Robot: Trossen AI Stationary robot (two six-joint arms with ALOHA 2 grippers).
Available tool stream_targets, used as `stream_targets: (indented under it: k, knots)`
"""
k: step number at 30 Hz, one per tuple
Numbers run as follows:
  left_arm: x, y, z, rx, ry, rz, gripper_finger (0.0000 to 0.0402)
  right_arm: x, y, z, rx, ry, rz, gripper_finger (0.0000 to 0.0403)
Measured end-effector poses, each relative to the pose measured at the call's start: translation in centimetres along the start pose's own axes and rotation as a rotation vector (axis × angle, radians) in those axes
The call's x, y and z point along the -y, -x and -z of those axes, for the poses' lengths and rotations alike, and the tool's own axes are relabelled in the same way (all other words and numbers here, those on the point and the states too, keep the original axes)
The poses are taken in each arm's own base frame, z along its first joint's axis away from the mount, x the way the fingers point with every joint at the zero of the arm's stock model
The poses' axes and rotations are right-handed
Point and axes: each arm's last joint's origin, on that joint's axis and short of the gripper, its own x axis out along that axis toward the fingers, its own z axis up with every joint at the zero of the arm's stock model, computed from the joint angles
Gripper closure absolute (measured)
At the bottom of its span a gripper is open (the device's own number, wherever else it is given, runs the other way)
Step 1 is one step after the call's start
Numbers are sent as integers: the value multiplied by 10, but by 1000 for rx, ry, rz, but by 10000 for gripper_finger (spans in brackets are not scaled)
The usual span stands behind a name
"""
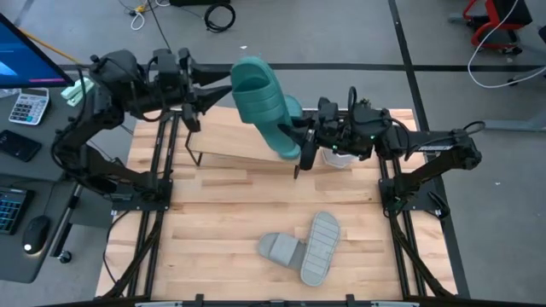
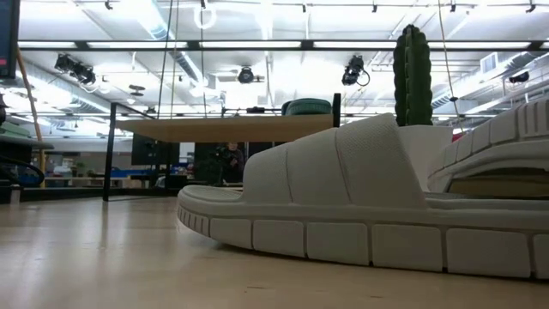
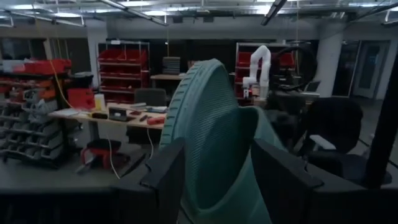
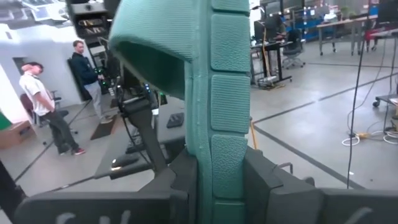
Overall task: Pick and place slides into the shelf
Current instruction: Put the green slide on the shelf
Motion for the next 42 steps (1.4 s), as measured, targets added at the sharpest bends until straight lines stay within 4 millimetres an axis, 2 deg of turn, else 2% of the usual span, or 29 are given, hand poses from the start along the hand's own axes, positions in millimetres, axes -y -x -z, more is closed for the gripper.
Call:
stream_targets:
  k: [5,19,23,31,37,39,42]
  knots:
    - [-7,-7,11,-21,28,-13,212,-4,5,-3,16,1,-13,323]
    - [-19,-12,9,50,87,63,216,-16,11,-4,24,-24,-73,323]
    - [-18,-12,9,55,85,86,251,-17,11,-3,17,-29,-88,323]
    - [-17,-11,8,52,75,131,382,-17,11,-3,5,-42,-115,323]
    - [-17,-11,8,52,68,135,391,-17,11,-2,2,-52,-123,322]
    - [-17,-11,8,52,56,135,394,-18,11,-2,1,-48,-125,293]
    - [-17,-12,10,39,50,130,395,-18,11,-2,-3,-38,-138,221]
